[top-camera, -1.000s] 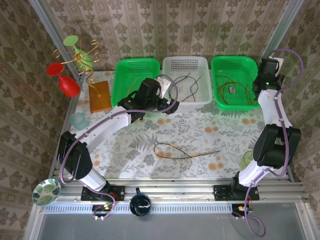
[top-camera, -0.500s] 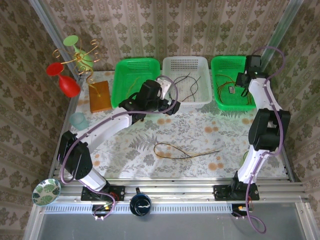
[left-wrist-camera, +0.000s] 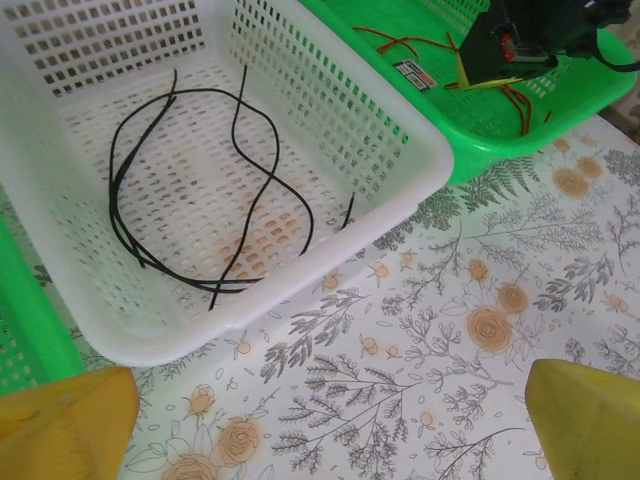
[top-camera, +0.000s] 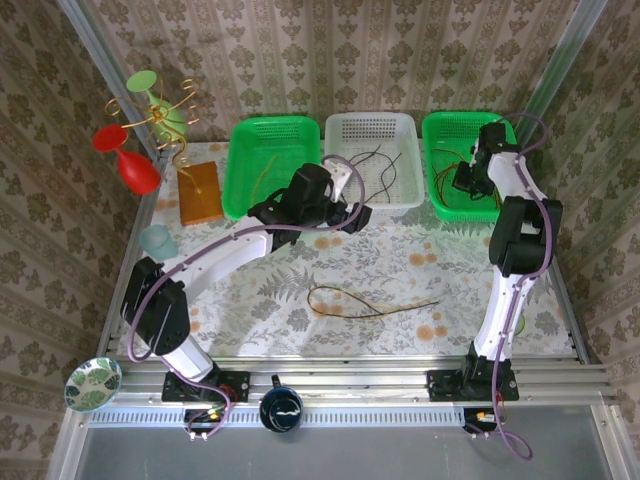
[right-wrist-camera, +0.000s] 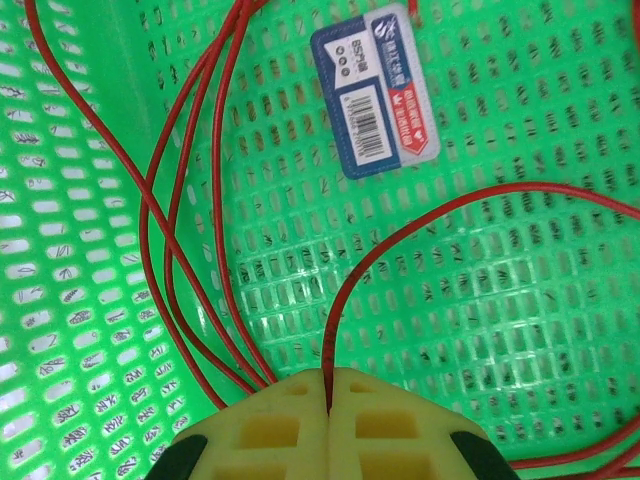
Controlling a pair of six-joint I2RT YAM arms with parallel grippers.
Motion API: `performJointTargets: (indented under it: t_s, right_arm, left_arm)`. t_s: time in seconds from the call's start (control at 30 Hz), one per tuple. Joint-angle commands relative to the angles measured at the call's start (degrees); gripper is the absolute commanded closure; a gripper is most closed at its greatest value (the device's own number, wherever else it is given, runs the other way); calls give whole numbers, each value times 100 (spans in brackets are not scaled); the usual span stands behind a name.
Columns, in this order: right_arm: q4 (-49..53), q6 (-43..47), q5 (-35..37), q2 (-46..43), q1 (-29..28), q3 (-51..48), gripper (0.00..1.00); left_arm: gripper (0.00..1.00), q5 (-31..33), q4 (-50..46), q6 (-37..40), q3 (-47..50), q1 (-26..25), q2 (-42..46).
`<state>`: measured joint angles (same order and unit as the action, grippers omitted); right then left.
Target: Untangle the cables
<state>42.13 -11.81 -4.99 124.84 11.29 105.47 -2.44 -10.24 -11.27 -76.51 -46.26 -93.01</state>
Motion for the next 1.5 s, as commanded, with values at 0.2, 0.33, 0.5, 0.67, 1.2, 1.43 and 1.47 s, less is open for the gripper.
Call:
performJointTargets:
  t_s: [0.2, 0.33, 0.5, 0.67, 1.2, 1.43, 1.47]
  right_arm:
    - [616, 18, -108, -316, -23, 386, 53]
    - [723, 118, -81, -828, 13, 362, 40]
    - [936, 176, -87, -1435, 22, 364, 20]
    - [1042, 0, -278, -2134, 14, 207, 18]
    - [393, -1591, -45, -5653, -1094, -4068, 32]
    - [271, -2863, 399, -6682, -1821, -5627, 45]
    - [246, -2945, 397, -6690, -1883, -5744, 45]
  left_arm:
    - [0, -108, 105, -121, -204, -68, 9]
    - [0, -125, 138, -140, -215, -90, 25]
    - [0, -98, 110, -139, -194, -108, 112]
    - [0, 71, -2, -145, -48, -129, 329]
    - [2, 460, -559, -670, 1401, -159, 1651]
    - [3, 458, -583, -895, 1982, -164, 2174]
    - [2, 498, -634, -847, 1985, -169, 2227]
